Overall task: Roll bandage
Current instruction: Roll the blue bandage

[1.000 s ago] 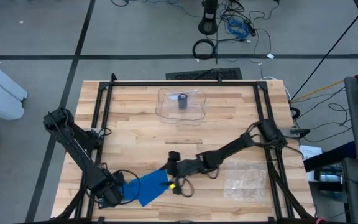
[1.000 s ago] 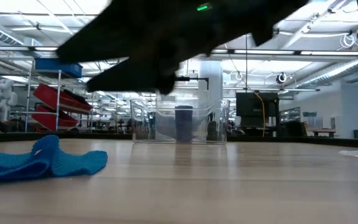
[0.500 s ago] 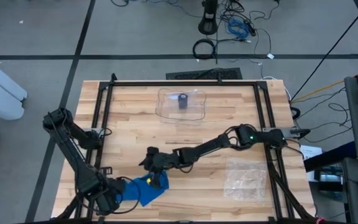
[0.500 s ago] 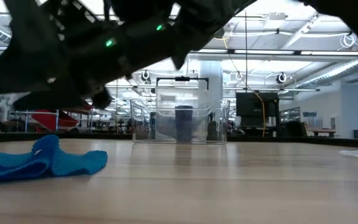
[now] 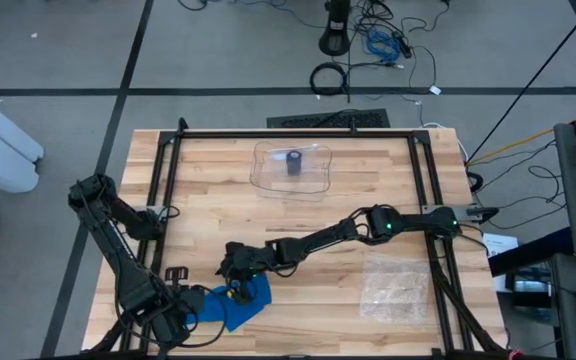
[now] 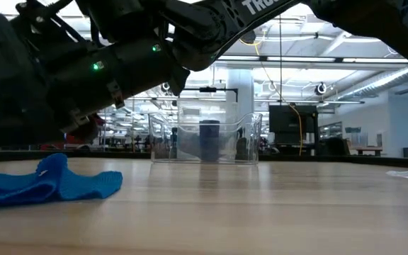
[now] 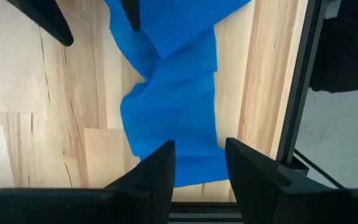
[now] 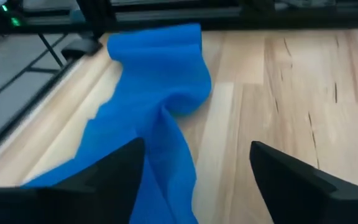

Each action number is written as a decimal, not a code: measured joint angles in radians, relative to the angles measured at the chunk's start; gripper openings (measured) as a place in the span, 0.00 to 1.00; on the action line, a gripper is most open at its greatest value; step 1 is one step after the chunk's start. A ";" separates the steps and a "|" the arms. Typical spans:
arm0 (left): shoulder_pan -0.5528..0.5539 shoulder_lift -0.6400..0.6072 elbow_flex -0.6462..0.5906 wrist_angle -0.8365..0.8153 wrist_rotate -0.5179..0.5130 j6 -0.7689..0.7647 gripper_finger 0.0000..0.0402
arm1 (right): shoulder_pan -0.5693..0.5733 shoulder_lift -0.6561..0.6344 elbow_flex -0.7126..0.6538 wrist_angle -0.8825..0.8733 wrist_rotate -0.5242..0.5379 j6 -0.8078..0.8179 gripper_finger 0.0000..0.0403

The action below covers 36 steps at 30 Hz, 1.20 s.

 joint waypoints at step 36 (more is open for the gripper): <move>0.024 0.000 0.000 0.003 -0.005 -0.008 0.37 | 0.150 -0.264 -0.004 -1.252 0.362 -0.079 0.00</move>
